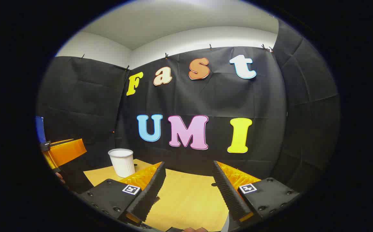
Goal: Pick up the small broom and dustpan from the desktop, sweep the trash into the dustpan with the broom, and then empty the trash into the garbage bin.
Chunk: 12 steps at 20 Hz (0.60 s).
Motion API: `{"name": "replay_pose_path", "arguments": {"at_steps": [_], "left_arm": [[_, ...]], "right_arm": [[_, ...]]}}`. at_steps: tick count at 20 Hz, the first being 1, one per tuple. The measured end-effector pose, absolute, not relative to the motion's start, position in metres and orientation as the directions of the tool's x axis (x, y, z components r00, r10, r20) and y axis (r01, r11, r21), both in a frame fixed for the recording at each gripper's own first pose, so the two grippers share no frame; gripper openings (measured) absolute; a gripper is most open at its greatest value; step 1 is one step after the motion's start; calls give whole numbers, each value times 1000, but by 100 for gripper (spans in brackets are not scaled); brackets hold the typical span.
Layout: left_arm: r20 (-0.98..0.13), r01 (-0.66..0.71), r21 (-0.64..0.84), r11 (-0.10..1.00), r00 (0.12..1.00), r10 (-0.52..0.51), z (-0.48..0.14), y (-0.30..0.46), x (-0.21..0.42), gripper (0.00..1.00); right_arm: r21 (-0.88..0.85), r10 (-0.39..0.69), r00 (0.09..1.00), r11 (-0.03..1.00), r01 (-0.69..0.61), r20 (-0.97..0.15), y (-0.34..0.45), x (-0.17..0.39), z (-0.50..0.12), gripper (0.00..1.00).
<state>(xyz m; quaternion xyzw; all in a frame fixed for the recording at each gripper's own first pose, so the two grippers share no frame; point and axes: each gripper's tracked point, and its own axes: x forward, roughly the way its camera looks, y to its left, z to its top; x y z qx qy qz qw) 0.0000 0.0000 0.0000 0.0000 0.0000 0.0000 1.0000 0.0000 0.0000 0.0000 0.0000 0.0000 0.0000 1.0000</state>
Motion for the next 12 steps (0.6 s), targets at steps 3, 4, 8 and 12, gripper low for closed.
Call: {"name": "replay_pose_path", "arguments": {"at_steps": [3,4,8,12], "left_arm": [[-2,-1,0,1000,1000,1,2,0,0,78],[0,-3,2,1000,1000,3,3,0,0,77],[17,-8,21,1000,1000,8,8,0,-2,78],[7,-6,9,1000,1000,6,6,-3,-3,78]], "right_arm": [[-2,-1,1000,1000,1,-3,-1,-1,-3,95],[-2,-2,1000,1000,2,-5,-1,-1,-4,95],[-1,-5,1000,1000,5,-7,-2,-3,-5,95],[-6,-1,1000,1000,1,-2,-1,-5,-3,95]]}}
